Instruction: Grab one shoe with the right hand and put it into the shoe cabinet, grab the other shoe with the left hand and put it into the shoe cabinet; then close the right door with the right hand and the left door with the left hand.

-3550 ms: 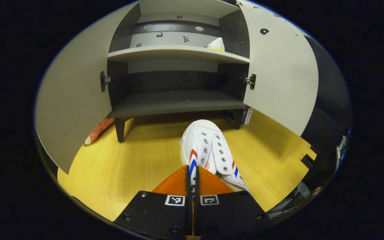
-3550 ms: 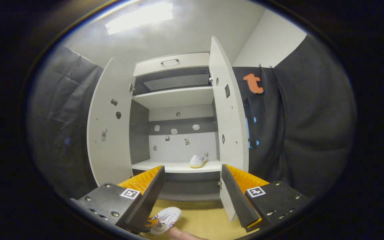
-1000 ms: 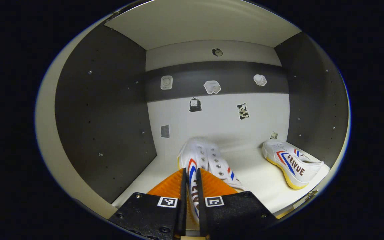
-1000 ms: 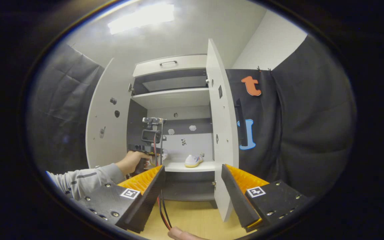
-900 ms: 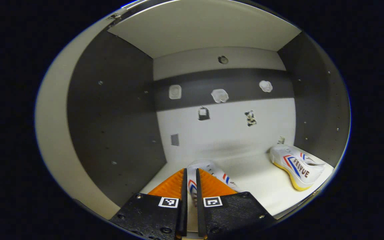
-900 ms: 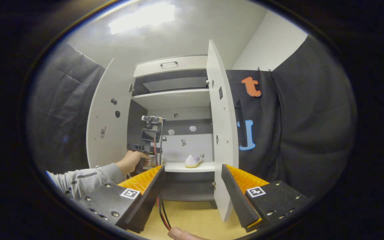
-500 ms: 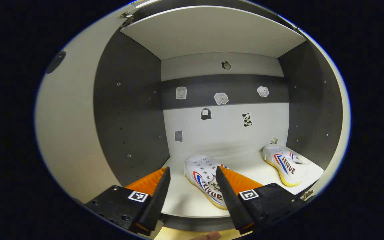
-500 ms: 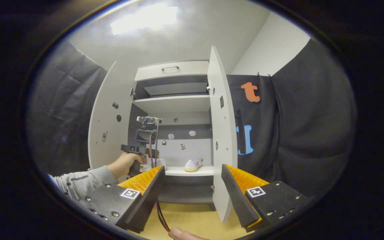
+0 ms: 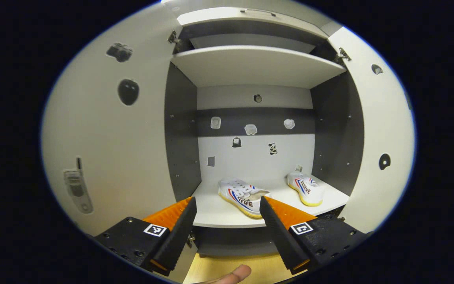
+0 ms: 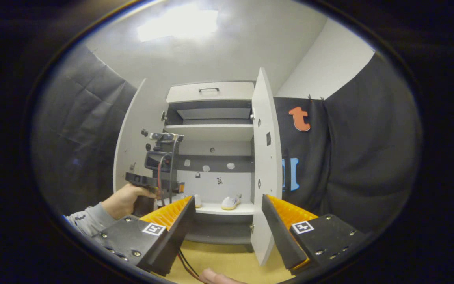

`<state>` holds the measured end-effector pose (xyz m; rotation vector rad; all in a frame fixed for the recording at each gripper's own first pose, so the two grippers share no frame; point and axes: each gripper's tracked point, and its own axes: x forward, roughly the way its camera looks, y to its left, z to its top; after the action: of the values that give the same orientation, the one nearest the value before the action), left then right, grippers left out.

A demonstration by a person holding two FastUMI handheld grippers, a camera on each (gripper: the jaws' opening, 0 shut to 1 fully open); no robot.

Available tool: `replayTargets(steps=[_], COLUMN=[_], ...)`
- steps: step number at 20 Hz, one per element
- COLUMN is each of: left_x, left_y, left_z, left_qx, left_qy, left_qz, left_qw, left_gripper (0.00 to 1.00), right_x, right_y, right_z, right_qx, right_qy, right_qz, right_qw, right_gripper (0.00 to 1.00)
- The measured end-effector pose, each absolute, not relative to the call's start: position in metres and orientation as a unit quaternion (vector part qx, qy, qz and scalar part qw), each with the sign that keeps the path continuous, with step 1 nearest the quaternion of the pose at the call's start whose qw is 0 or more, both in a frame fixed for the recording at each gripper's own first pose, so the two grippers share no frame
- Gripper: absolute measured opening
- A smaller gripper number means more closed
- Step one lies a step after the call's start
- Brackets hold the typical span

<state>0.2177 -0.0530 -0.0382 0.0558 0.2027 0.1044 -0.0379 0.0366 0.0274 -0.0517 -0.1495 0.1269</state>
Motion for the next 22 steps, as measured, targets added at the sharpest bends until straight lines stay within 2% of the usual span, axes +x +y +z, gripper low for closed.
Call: replayTargets(steps=[1,6,8,11,14,16,20,21,22], left_x=[0.202,0.13,0.109,0.076,0.049,0.033,0.006,0.001,-0.003], left_y=[-0.048,-0.027,-0.016,-0.007,-0.005,-0.006,-0.007,-0.01,-0.01], left_z=[-0.032,-0.021,-0.023,-0.03,-0.035,-0.044,-0.048,-0.046,-0.046], left_qx=[0.033,0.021,0.017,0.002,-0.014,-0.02,-0.023,-0.022,-0.021], left_qy=[0.095,0.074,0.07,0.07,0.064,0.069,0.064,0.058,0.053], left_qz=[0.056,0.067,0.072,0.067,0.049,0.036,0.021,0.015,0.012], left_qw=[0.993,0.995,0.995,0.995,0.997,0.997,0.997,0.998,0.998], left_gripper=[0.96,0.98,1.0,0.96,0.95,0.95,0.95,0.95,0.95], right_x=[-0.037,-0.027,-0.022,-0.012,0.004,0.019,0.06,0.069,0.08], right_y=[0.034,0.009,-0.01,-0.043,-0.087,-0.119,-0.188,-0.208,-0.226], right_z=[0.033,0.062,0.07,0.076,0.082,0.084,0.074,0.069,0.066], right_qx=[-0.028,-0.04,-0.045,-0.05,-0.059,-0.063,-0.051,-0.049,-0.044], right_qy=[-0.076,-0.079,-0.081,-0.072,-0.059,-0.043,-0.001,0.01,0.017], right_qz=[0.059,0.032,0.01,-0.022,-0.057,-0.079,-0.125,-0.14,-0.154], right_qw=[0.995,0.996,0.996,0.996,0.995,0.994,0.991,0.989,0.987], right_gripper=[1.0,0.98,1.0,1.0,0.97,1.0,0.97,1.0,0.97])
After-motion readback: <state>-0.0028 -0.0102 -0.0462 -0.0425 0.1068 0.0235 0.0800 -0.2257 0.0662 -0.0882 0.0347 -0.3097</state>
